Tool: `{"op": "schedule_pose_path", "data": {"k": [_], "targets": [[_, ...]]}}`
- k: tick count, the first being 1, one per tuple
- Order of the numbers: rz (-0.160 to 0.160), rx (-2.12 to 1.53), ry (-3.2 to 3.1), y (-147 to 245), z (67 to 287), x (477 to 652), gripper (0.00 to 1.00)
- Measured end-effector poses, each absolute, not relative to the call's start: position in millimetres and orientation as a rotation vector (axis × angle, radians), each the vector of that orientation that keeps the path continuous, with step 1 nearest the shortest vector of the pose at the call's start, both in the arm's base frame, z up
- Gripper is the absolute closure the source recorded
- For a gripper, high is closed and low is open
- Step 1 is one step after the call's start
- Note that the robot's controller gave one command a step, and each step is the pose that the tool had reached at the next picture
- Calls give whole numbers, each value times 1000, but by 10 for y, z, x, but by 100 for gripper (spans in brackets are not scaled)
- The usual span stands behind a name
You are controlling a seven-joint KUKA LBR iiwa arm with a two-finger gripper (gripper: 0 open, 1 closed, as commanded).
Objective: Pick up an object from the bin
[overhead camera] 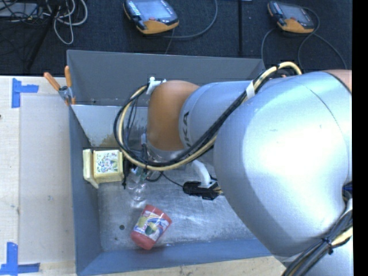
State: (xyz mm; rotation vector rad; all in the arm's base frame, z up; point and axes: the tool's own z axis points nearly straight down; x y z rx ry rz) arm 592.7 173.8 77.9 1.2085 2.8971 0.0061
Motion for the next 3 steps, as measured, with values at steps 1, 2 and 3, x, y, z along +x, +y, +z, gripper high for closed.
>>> {"op": "schedule_pose_path", "data": {"k": [1, 2, 3], "targets": [[6, 1207, 2897, 1738, 779, 5928, 100], [-10, 1208, 2907, 1754, 1148, 5894, 100], [0, 1184, 2909, 1775, 1528, 5819, 100]]}}
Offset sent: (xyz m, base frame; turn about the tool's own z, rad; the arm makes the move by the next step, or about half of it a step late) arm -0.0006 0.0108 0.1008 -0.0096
